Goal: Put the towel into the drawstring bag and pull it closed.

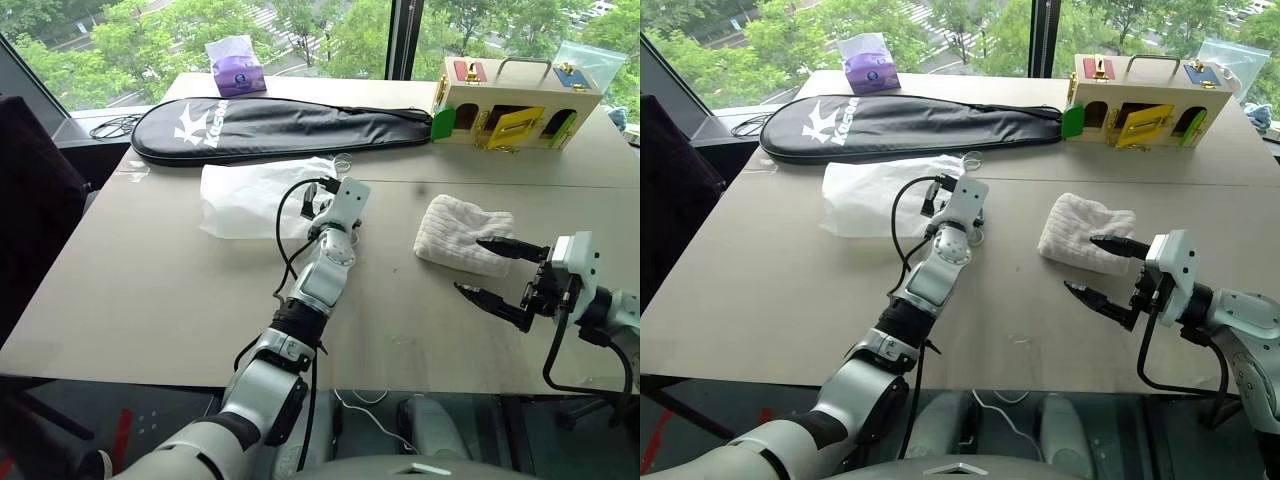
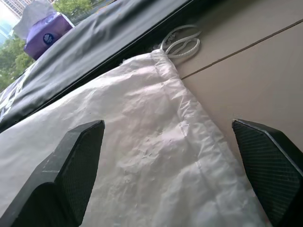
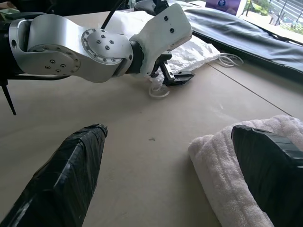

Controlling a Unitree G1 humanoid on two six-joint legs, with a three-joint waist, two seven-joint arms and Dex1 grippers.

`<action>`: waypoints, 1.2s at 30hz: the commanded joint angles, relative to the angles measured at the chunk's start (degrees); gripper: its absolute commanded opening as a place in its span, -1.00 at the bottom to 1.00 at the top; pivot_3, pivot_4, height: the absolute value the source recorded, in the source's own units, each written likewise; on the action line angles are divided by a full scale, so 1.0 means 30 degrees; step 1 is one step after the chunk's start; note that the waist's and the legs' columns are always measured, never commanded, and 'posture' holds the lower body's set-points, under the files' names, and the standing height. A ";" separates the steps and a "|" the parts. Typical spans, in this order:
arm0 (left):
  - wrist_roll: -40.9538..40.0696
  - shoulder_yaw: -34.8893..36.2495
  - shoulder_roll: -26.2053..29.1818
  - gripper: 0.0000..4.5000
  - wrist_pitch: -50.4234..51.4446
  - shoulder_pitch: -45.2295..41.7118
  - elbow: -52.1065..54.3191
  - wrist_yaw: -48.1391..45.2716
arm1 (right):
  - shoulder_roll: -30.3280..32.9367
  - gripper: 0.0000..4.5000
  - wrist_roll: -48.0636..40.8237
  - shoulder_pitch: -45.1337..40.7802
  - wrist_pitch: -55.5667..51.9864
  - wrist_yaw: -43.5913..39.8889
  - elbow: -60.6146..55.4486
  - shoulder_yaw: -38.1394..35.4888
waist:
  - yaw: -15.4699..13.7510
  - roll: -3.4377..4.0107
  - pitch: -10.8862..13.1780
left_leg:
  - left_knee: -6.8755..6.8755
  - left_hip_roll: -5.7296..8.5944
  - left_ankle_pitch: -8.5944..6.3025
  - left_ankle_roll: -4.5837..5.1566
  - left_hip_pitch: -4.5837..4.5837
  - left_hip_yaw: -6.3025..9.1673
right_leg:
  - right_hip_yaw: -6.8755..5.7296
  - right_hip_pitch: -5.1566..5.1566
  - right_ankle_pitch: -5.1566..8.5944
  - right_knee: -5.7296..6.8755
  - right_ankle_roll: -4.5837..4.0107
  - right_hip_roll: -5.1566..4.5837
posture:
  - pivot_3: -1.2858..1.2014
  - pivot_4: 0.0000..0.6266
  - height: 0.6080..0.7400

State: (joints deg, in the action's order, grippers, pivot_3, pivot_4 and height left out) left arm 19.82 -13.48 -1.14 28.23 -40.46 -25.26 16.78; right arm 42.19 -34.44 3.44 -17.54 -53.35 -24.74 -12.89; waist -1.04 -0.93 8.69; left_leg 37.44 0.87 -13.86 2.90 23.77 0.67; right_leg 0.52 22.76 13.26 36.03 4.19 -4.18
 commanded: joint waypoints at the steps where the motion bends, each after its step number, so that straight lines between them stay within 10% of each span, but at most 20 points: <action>1: 0.0575 0.0036 -0.0158 0.98 0.0642 -0.0113 0.0858 0.0324 | 0.0103 1.00 -0.0121 -0.0102 0.0138 -0.0003 -0.0559 -0.0429 | 0.0015 0.0000 0.0000 | 0.0000 0.0000 0.0000 0.0000 -0.0002 -0.0002 | 0.0002 0.0000 0.0000 0.0001 0.0000 0.0000 | 0.03 -0.52 1.00; 15: 0.2033 0.0378 0.1039 0.98 0.3086 0.2485 0.5227 0.0221 | -0.0052 1.00 0.0146 -0.0399 0.0294 -0.0077 -0.0059 -0.0133 | 0.0055 0.0002 -0.0001 | 0.0013 -0.0004 0.0003 -0.0006 -0.0026 -0.0009 | 0.0027 0.0014 0.0000 0.0088 -0.0001 -0.0003 | 0.03 -0.52 1.00; 18: 0.2299 0.0334 0.1329 0.65 0.2905 0.2905 0.5904 0.0202 | -0.0096 1.00 0.0233 -0.0458 0.0390 -0.0158 0.0103 -0.0005 | 0.0038 0.0002 -0.0001 | 0.0034 -0.0004 0.0003 -0.0006 -0.0025 -0.0004 | 0.0024 0.0018 0.0000 0.0122 -0.0003 -0.0006 | 0.03 -0.52 1.00; 25: 0.2778 0.0439 0.1869 -0.88 0.3462 0.4083 0.7816 -0.0490 | -0.0128 1.00 0.0341 -0.0689 0.0483 -0.0299 0.0386 0.0103 | 0.0030 0.0003 -0.0001 | 0.0084 -0.0001 0.0001 -0.0005 -0.0017 -0.0007 | 0.0029 0.0020 0.0000 0.0155 -0.0003 -0.0019 | 0.03 -0.52 1.00; 36: 0.0511 0.1704 0.3259 -0.96 0.1296 0.5615 1.1521 -0.4002 | -0.0230 1.00 0.0699 -0.1090 0.0526 -0.0453 0.0727 0.0202 | 0.0028 0.0004 -0.0001 | 0.0120 -0.0003 0.0001 -0.0005 -0.0014 -0.0009 | 0.0042 0.0042 0.0000 0.0212 -0.0009 -0.0041 | 0.03 -0.52 1.00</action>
State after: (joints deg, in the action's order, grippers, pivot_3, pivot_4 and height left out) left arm 24.05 -9.47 7.93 35.47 -23.82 4.62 8.00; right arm 41.45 -32.08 1.01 -17.08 -54.57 -21.86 -11.60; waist -0.96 -0.91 8.69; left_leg 37.81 0.86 -13.85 2.88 23.73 0.64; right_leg 0.66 22.90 13.26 36.69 4.16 -4.34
